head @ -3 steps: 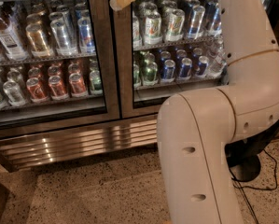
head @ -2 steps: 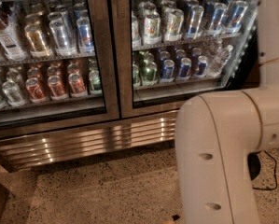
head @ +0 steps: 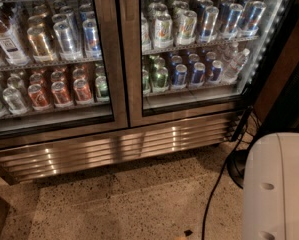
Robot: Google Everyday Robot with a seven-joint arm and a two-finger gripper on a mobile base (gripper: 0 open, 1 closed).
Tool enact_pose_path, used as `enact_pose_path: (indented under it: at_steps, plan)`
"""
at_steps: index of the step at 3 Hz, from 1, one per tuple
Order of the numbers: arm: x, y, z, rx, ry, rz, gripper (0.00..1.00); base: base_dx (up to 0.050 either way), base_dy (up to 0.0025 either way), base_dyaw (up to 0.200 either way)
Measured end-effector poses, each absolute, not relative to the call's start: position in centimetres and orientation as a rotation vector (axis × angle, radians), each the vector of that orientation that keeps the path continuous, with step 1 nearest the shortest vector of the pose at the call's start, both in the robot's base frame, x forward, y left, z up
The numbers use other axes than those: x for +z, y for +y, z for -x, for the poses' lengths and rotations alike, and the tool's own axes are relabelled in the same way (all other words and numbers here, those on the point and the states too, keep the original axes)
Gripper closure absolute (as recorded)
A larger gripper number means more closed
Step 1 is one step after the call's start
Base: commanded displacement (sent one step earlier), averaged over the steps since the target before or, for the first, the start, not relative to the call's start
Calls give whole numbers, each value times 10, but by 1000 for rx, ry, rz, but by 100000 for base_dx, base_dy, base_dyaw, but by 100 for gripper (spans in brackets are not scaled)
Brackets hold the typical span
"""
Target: Open right fridge door
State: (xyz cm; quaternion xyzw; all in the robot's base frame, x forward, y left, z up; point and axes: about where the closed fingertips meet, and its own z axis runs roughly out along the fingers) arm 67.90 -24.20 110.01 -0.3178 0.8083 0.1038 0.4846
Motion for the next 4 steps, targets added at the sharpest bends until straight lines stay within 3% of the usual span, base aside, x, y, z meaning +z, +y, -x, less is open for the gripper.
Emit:
enact_pose_path:
  at_steps: [1,3,4]
  plan:
    - [1104,-232,-606,445,2003,845,0,0,0,0]
    - [1105,-216,-601,523,1973,884,0,0,0,0]
    - [1082,-167,-613,669,1934,1069,0,0,0,0]
